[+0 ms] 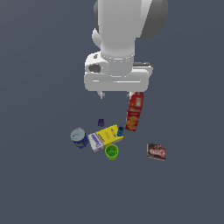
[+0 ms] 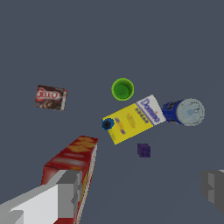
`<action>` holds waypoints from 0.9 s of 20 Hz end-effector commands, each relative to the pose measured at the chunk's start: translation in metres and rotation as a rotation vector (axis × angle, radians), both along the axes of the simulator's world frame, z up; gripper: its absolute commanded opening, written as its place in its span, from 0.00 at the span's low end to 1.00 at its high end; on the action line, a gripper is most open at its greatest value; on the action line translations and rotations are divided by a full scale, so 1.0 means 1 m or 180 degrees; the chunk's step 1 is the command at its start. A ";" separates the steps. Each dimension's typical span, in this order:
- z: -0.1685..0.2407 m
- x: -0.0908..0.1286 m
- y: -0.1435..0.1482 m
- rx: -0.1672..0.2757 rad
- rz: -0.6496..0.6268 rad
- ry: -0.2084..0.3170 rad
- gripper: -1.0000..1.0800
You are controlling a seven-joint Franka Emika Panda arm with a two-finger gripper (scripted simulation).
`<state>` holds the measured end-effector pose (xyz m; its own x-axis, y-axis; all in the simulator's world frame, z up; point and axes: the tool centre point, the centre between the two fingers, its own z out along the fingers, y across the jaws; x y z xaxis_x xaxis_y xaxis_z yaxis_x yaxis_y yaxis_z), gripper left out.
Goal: Pick up a designated object from a clutter of objects.
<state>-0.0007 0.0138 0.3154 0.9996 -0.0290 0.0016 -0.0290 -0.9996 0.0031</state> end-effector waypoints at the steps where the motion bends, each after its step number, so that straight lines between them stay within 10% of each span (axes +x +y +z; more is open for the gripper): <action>1: 0.000 0.000 0.000 0.0000 0.0000 0.0000 0.96; 18: -0.006 0.002 -0.014 0.0081 -0.0121 0.0051 0.96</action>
